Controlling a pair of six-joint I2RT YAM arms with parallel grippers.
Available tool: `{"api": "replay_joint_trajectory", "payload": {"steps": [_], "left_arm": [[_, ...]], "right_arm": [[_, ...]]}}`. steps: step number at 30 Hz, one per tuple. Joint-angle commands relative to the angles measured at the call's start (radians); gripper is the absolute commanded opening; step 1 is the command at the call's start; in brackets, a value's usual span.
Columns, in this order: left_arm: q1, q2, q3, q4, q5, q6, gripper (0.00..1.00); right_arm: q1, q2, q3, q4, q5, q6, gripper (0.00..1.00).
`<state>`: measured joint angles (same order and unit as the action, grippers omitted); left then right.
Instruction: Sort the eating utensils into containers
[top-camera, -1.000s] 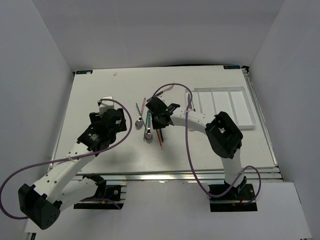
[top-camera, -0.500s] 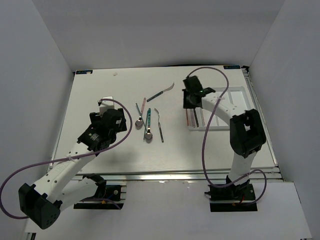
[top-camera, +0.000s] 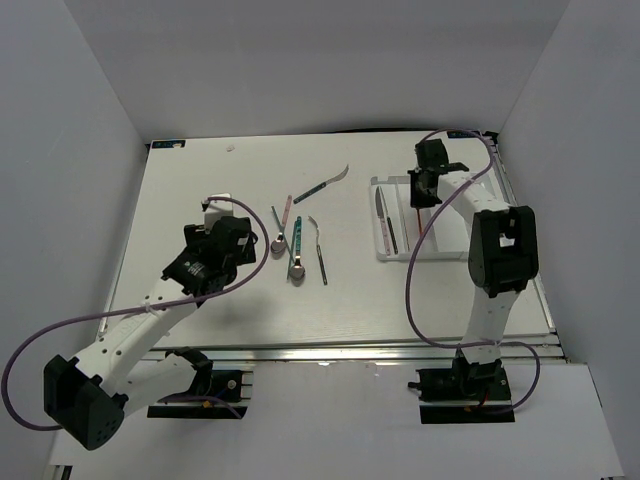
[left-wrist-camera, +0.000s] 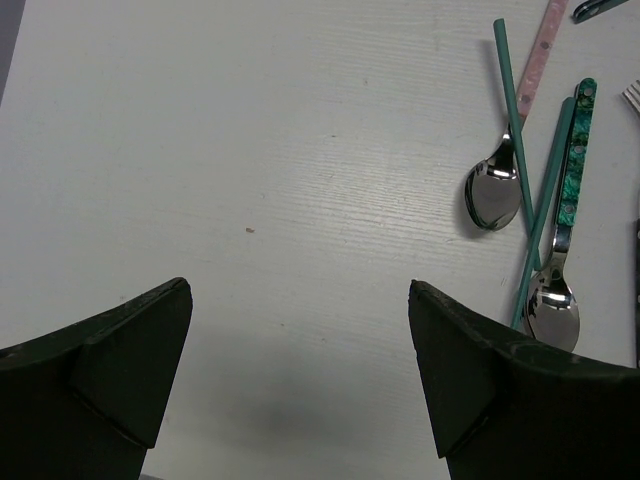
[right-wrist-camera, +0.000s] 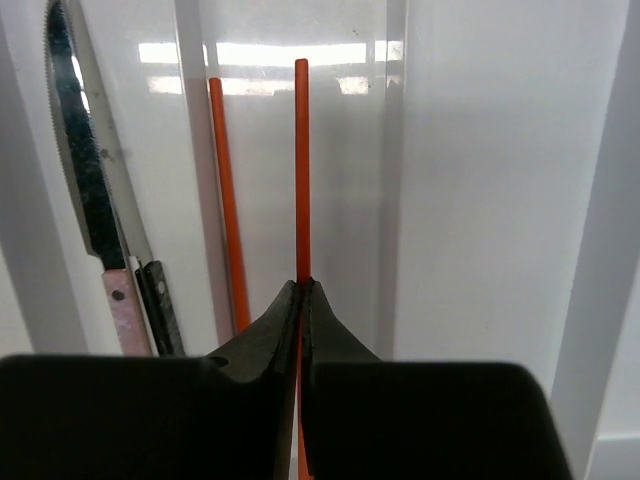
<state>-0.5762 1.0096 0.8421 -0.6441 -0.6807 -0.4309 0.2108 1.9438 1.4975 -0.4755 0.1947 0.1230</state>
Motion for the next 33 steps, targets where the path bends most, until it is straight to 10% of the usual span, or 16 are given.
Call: {"api": "replay_joint_trajectory", "payload": {"steps": [1, 5, 14, 23, 33], "left_arm": [[-0.001, 0.009, -0.005, -0.003, -0.019, -0.005, 0.98], [-0.001, 0.021, -0.001, -0.008, -0.026, -0.008, 0.98], [-0.001, 0.038, 0.046, 0.026, 0.079, -0.110, 0.98], [-0.001, 0.484, 0.334, 0.061, 0.102, -0.243, 0.97], [0.003, 0.837, 0.543, 0.106, 0.289, -0.145, 0.55]], "right_arm": [[-0.010, 0.041, 0.062, -0.028, -0.024, -0.051, 0.03], [-0.010, 0.044, 0.092, -0.040, -0.037, -0.054, 0.35], [0.088, -0.175, -0.002, -0.022, -0.119, 0.021, 0.44], [0.266, -0.410, -0.266, 0.046, -0.114, 0.104, 0.47], [0.300, -0.582, -0.474, 0.055, -0.107, 0.133, 0.49]]}}
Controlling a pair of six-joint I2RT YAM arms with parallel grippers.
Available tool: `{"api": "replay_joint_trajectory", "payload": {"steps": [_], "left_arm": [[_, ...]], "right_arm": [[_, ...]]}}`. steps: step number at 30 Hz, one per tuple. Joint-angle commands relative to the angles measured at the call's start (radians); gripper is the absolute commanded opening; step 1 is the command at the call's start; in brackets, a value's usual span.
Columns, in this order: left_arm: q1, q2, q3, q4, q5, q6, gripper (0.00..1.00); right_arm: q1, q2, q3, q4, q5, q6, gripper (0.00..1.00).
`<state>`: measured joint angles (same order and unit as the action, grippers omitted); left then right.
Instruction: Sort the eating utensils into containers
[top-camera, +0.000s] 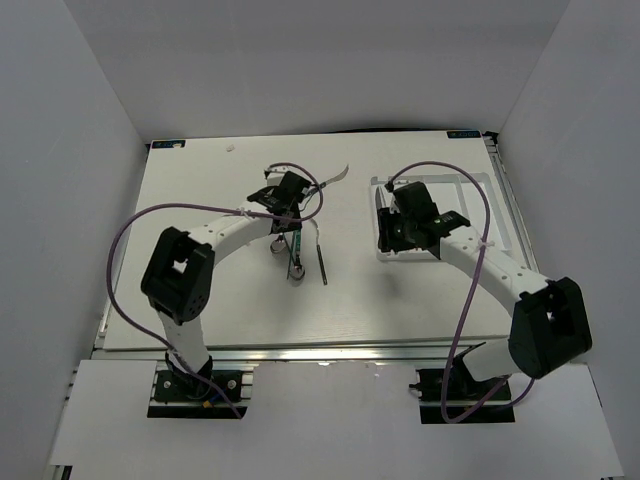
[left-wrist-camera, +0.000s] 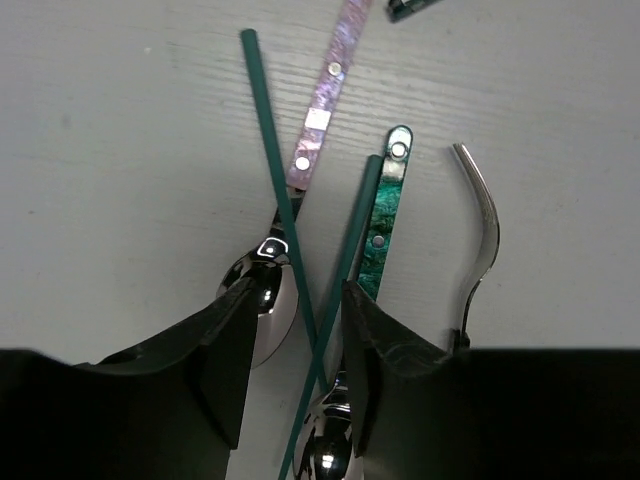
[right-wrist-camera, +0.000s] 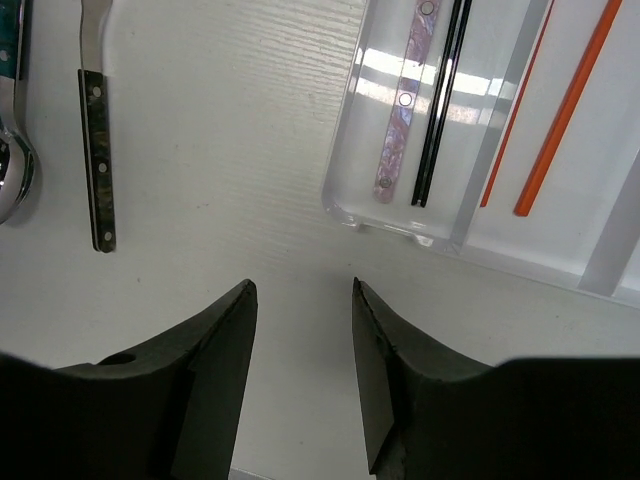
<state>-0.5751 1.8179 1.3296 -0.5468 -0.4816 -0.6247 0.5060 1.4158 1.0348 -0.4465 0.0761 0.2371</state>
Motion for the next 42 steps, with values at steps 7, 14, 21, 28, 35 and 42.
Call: {"api": "replay_joint_trajectory", "payload": {"steps": [7, 14, 21, 28, 35, 42], "left_arm": [[0.001, 0.126, 0.083, 0.008, 0.198, 0.114, 0.38], [0.003, 0.156, 0.092, -0.011, 0.178, 0.137, 0.38], [0.003, 0.162, 0.082, -0.018, 0.143, 0.140, 0.33], [0.006, 0.150, 0.065, 0.001, 0.166, 0.152, 0.33], [0.008, 0.187, 0.056, 0.010, 0.190, 0.157, 0.32], [0.008, 0.221, 0.054, 0.002, 0.190, 0.160, 0.28]], "right_arm": [[0.005, -0.081, -0.067, 0.040, -0.016, 0.016, 0.49], [0.005, -0.089, -0.070, 0.042, -0.027, 0.016, 0.48], [0.005, -0.089, -0.062, 0.037, -0.027, 0.010, 0.49], [0.011, -0.077, -0.064, 0.038, -0.032, 0.010, 0.48], [0.014, -0.078, -0.055, 0.031, -0.025, 0.004, 0.48], [0.014, -0.083, -0.058, 0.032, -0.024, 0.002, 0.48]]}}
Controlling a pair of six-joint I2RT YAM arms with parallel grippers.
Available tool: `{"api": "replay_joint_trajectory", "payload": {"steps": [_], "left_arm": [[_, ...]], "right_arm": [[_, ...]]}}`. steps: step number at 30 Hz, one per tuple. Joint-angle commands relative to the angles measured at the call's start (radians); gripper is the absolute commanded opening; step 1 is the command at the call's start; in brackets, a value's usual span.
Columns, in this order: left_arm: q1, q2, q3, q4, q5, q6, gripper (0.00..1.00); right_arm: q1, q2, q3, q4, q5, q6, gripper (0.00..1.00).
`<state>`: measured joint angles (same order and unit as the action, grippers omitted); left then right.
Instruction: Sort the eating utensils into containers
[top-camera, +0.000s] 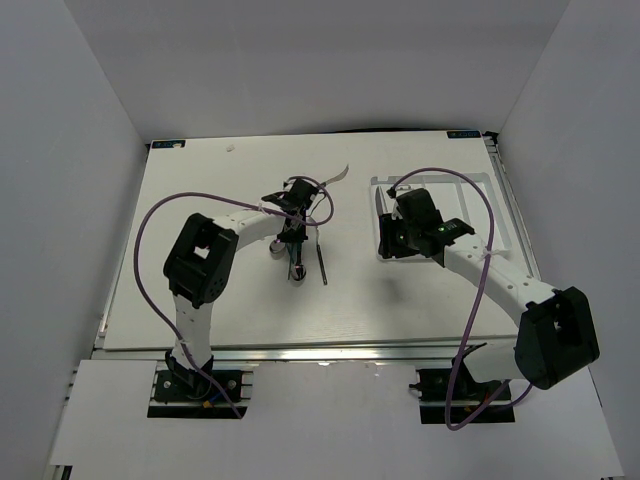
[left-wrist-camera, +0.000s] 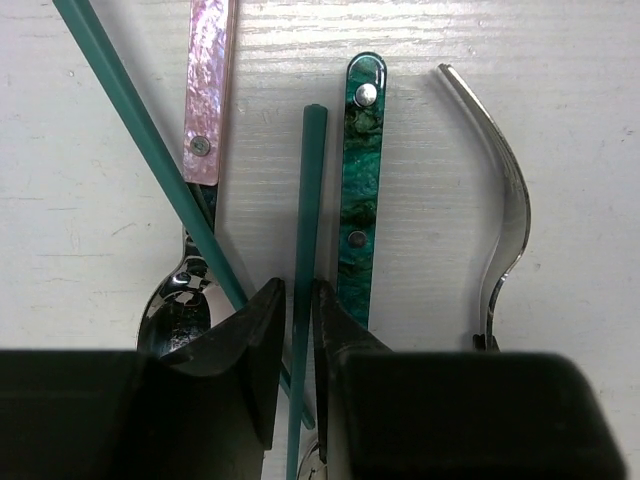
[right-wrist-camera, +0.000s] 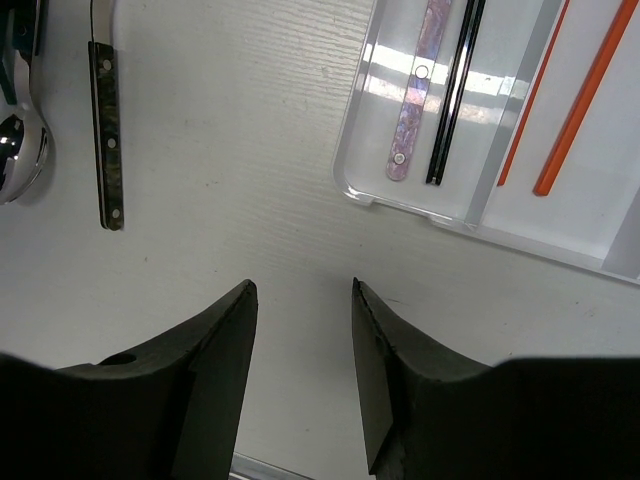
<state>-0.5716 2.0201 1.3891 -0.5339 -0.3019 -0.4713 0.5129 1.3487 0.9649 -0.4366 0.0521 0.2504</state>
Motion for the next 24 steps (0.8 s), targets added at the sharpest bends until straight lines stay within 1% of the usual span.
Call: {"api": "replay_joint_trajectory", "payload": {"steps": [1, 2, 4, 6, 9, 11, 14, 15, 16, 17, 18, 19, 20, 21, 24], "left_arm": [[0.004, 0.020, -0.005, -0.011, 0.012, 0.007, 0.27], [0.004, 0.023, -0.004, -0.011, 0.015, 0.008, 0.26], [0.004, 0.022, -0.002, -0.014, 0.017, 0.010, 0.18], [0.004, 0.011, -0.002, -0.014, 0.011, 0.007, 0.08], [0.004, -0.029, 0.010, -0.024, -0.005, -0.003, 0.04], [0.004, -0.072, 0.025, -0.038, -0.020, -0.010, 0.00], [0.004, -0.136, 0.033, -0.046, -0.026, -0.023, 0.00], [0.004, -0.156, 0.028, -0.043, -0.022, -0.029, 0.00], [0.004, -0.176, 0.021, -0.029, 0.000, -0.045, 0.00], [0.004, -0.220, -0.001, -0.018, 0.016, -0.055, 0.00], [0.004, -0.242, -0.016, 0.015, 0.033, -0.069, 0.00], [0.004, -0.267, -0.033, 0.043, 0.087, -0.099, 0.00], [0.003, -0.309, -0.073, 0.067, 0.121, -0.116, 0.00], [0.003, -0.328, -0.093, 0.127, 0.156, -0.147, 0.00], [-0.002, -0.379, -0.151, 0.214, 0.271, -0.209, 0.00]], "right_arm": [[0.007, -0.017, 0.011, 0.021, 0.002, -0.011, 0.48], [0.007, -0.017, 0.009, 0.022, 0.003, -0.011, 0.48], [0.007, -0.019, 0.009, 0.024, 0.005, -0.010, 0.48], [0.007, -0.017, 0.008, 0.025, 0.008, -0.010, 0.48], [0.007, -0.023, 0.005, 0.032, 0.009, -0.003, 0.48], [0.007, -0.031, -0.012, 0.067, -0.011, 0.010, 0.49], [0.007, -0.051, -0.052, 0.160, -0.115, 0.058, 0.51], [0.007, -0.059, -0.064, 0.185, -0.189, 0.079, 0.52], [0.007, -0.066, -0.110, 0.279, -0.240, 0.104, 0.53], [0.007, -0.085, -0.141, 0.345, -0.291, 0.162, 0.59], [0.009, -0.089, -0.172, 0.411, -0.387, 0.193, 0.60], [0.012, -0.091, -0.199, 0.553, -0.431, 0.220, 0.61], [0.015, -0.082, -0.242, 0.614, -0.464, 0.261, 0.61], [0.022, -0.073, -0.253, 0.659, -0.501, 0.276, 0.61], [0.029, -0.025, -0.265, 0.797, -0.534, 0.319, 0.61]]}}
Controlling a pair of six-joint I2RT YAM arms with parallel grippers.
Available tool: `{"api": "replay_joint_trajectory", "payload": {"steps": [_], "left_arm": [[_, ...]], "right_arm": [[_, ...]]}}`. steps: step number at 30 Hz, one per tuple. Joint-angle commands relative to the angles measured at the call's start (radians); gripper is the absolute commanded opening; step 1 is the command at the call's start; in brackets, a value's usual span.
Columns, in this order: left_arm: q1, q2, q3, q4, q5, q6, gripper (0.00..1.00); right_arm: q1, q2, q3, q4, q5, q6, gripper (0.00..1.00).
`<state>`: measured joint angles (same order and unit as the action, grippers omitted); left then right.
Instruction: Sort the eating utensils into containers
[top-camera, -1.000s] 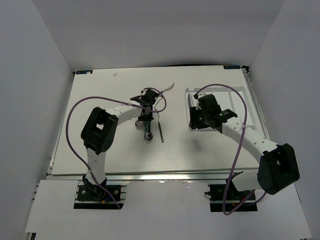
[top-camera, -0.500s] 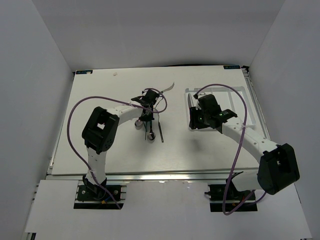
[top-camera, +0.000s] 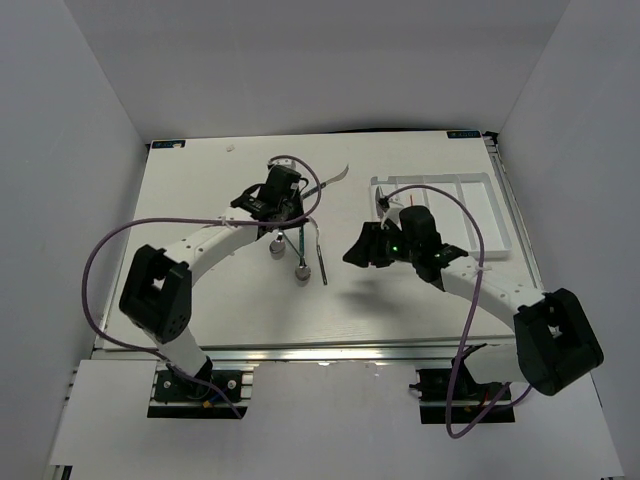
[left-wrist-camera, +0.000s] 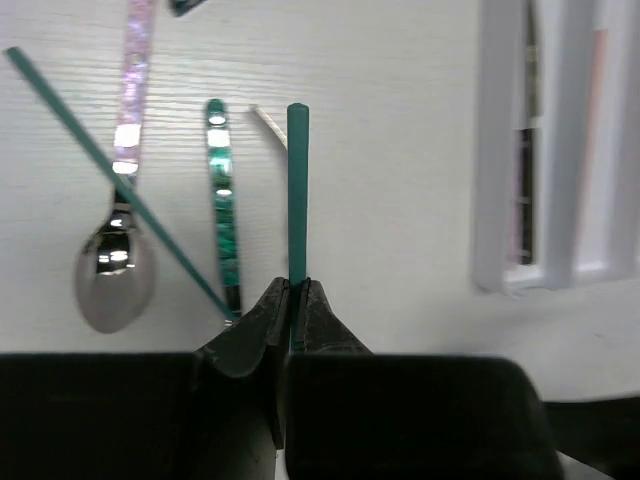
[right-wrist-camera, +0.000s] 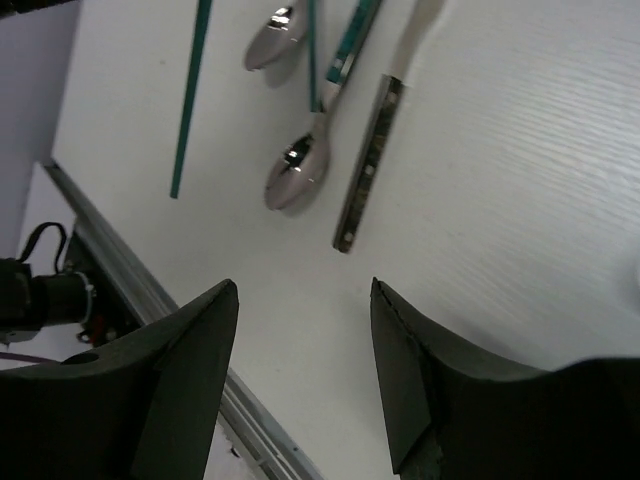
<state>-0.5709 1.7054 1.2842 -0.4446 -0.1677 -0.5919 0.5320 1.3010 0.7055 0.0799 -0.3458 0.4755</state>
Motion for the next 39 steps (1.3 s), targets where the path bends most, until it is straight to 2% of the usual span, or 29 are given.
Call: {"api": "replay_joint_trajectory", "payload": {"steps": [1, 2, 9, 12, 21, 22, 25, 26, 28, 29, 30, 32, 33, 34, 35, 36, 39], "left_arm": [[-0.009, -0.070, -0.057, 0.142, 0.160, -0.103, 0.00], [-0.012, -0.078, -0.075, 0.155, 0.204, -0.112, 0.00], [-0.040, -0.121, -0.138, 0.286, 0.299, -0.186, 0.00], [-0.043, -0.127, -0.160, 0.338, 0.330, -0.213, 0.00], [-0.047, -0.138, -0.190, 0.380, 0.350, -0.249, 0.00], [-0.047, -0.139, -0.192, 0.380, 0.346, -0.249, 0.00], [-0.047, -0.141, -0.198, 0.386, 0.344, -0.249, 0.00], [-0.047, -0.139, -0.198, 0.385, 0.344, -0.249, 0.00], [-0.047, -0.139, -0.194, 0.386, 0.343, -0.249, 0.01], [-0.047, -0.139, -0.192, 0.383, 0.333, -0.246, 0.07], [-0.047, -0.141, -0.181, 0.367, 0.324, -0.235, 0.29], [-0.047, -0.147, -0.163, 0.330, 0.292, -0.215, 0.54], [-0.047, -0.153, -0.142, 0.278, 0.239, -0.195, 0.80], [-0.047, -0.170, -0.129, 0.246, 0.200, -0.184, 0.94], [-0.047, -0.179, -0.115, 0.175, 0.153, -0.169, 0.98], [-0.047, -0.190, -0.088, 0.137, 0.046, -0.139, 0.98], [-0.046, -0.225, -0.059, 0.002, -0.157, -0.089, 0.98]], "right_arm": [[0.011, 0.033, -0.006, 0.311, -0.151, 0.106, 0.61], [0.014, 0.050, -0.005, 0.372, -0.168, 0.118, 0.60], [0.037, 0.150, 0.077, 0.448, -0.197, 0.181, 0.59], [0.049, 0.188, 0.106, 0.420, -0.147, 0.187, 0.57], [0.077, 0.290, 0.201, 0.308, -0.079, 0.175, 0.40], [0.079, 0.291, 0.207, 0.293, -0.072, 0.170, 0.31], [0.079, 0.288, 0.219, 0.282, -0.053, 0.160, 0.15], [0.079, 0.290, 0.233, 0.265, -0.045, 0.157, 0.13], [0.079, 0.293, 0.247, 0.242, -0.041, 0.135, 0.00], [0.079, 0.291, 0.250, 0.232, -0.029, 0.127, 0.00], [0.079, 0.290, 0.258, 0.206, -0.018, 0.108, 0.00], [0.074, 0.276, 0.267, 0.155, 0.058, 0.071, 0.00], [0.062, 0.273, 0.287, 0.080, 0.089, 0.049, 0.00], [0.051, 0.268, 0.299, 0.040, 0.123, -0.003, 0.00], [0.037, 0.268, 0.313, -0.001, 0.181, -0.027, 0.00], [0.001, 0.274, 0.351, -0.093, 0.203, -0.056, 0.00], [-0.091, 0.317, 0.422, -0.251, 0.304, -0.167, 0.00]]}}
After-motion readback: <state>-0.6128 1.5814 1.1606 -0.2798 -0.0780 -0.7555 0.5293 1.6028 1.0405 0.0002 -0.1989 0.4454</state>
